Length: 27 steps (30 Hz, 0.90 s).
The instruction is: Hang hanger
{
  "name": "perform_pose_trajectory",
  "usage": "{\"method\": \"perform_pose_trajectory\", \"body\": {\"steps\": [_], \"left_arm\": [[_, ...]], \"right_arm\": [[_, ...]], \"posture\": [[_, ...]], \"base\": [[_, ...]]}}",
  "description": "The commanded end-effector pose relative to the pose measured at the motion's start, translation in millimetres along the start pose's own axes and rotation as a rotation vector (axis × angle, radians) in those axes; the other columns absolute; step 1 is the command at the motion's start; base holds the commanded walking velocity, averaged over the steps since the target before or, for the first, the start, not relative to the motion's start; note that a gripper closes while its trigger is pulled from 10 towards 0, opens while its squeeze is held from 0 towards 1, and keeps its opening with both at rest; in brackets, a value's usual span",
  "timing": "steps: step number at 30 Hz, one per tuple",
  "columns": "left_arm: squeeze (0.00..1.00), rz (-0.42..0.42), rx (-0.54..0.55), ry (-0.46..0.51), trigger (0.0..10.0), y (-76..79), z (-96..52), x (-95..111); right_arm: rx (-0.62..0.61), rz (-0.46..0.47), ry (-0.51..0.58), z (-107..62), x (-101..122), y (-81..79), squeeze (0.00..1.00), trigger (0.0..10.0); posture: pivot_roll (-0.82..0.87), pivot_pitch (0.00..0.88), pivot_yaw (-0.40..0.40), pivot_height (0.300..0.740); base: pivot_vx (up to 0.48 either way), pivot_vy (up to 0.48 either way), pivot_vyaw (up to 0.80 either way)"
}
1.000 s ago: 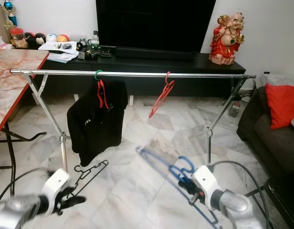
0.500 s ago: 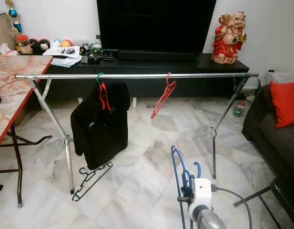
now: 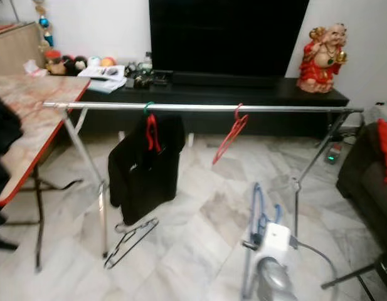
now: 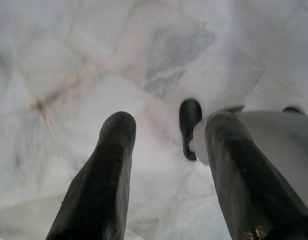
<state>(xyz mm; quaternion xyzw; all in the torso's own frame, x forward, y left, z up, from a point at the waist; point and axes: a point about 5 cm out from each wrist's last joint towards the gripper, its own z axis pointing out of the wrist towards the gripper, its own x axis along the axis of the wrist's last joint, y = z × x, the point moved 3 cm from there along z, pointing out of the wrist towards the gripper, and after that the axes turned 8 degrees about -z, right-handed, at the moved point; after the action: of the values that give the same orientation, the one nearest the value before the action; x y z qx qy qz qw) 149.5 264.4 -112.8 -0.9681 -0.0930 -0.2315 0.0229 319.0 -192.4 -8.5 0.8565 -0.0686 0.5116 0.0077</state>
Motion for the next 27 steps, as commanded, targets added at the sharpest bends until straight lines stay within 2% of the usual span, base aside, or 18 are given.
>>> {"method": "perform_pose_trajectory", "body": {"steps": [1, 7, 11, 13, 16, 22, 27], "left_arm": [[0.00, 0.006, -0.028, -0.005, 10.0, 11.2, 2.0, -3.5], [0.00, -0.020, -0.026, -0.044, 10.0, 10.2, -0.2, -23.2], [0.00, -0.040, -0.024, -0.069, 10.0, 13.2, -1.2, -35.4], [0.00, -0.040, -0.024, -0.070, 10.0, 13.7, -1.2, -36.0], [0.00, -0.055, -0.018, -0.078, 10.0, 18.3, -0.5, -39.7], [0.00, -0.057, -0.009, -0.080, 10.0, 15.1, -1.1, -40.2], [0.00, -0.048, -0.006, -0.080, 10.0, 13.9, -0.6, -36.6]], "right_arm": [[-0.058, -0.028, 0.008, -1.5, 1.4, 19.2, 0.00, 10.0], [-0.068, -0.039, 0.028, 1.6, 10.9, 21.4, 0.00, 10.0], [-0.036, -0.067, 0.065, 5.2, 25.7, 15.6, 0.00, 10.0], [-0.034, -0.070, 0.068, 5.5, 26.6, 15.3, 0.00, 10.0], [0.018, -0.136, 0.079, 8.2, 34.5, 5.7, 0.00, 10.0], [0.063, -0.172, 0.119, 10.9, 49.4, -4.7, 0.00, 10.0], [0.070, -0.185, 0.127, 12.1, 54.1, -9.1, 0.00, 10.0]], "posture": [[0.14, 0.000, -0.042, 0.740], [0.14, 0.000, -0.052, 0.740], [0.13, 0.000, -0.068, 0.740], [0.13, 0.000, -0.068, 0.740], [0.15, 0.000, -0.081, 0.740], [0.15, 0.000, -0.080, 0.740], [0.15, 0.000, -0.072, 0.740]], "base": [[0.382, 0.000, -0.70], [0.389, 0.000, 0.00], [0.390, 0.000, 0.00], [0.390, 0.000, 0.00], [0.394, 0.000, 0.00], [0.398, 0.000, 0.00], [0.401, 0.000, 0.53]]}}
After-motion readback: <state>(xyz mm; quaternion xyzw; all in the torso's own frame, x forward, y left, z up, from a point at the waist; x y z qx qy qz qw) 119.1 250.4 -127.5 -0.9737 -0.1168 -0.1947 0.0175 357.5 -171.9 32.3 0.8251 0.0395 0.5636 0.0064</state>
